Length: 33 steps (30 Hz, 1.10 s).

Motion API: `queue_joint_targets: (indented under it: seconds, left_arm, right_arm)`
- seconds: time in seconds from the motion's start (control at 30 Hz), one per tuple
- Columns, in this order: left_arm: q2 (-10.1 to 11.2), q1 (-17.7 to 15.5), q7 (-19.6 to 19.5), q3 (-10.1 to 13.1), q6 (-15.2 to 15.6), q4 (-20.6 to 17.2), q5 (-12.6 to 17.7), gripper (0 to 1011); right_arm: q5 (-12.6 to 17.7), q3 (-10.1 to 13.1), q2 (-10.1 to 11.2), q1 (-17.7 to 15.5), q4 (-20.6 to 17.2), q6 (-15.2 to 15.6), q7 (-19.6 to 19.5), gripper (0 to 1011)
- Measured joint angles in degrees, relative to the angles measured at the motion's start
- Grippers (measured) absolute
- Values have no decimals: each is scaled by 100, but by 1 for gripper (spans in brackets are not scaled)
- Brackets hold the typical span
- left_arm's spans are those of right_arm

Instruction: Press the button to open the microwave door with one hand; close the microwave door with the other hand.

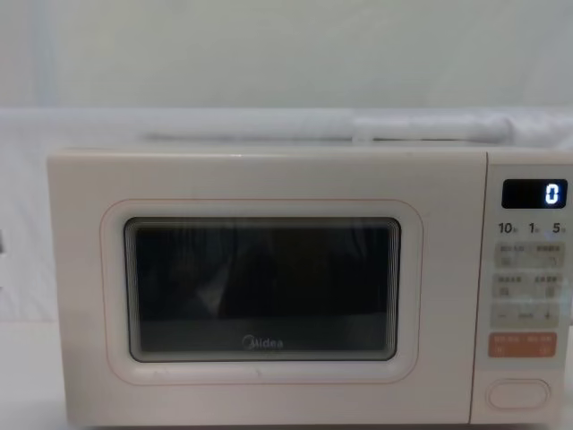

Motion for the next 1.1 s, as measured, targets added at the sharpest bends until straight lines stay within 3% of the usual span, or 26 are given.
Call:
queue_joint_targets:
  seconds: [0.37,1.1]
  left_arm:
    - [-252,241,216,-370,-175,226,213,0]
    - [-619,154,326,-419,29,591,754,0]
  right_arm:
    - [0,0,0,0,0,0,0,1002]
    - [0,0,0,0,0,0,0,1002]
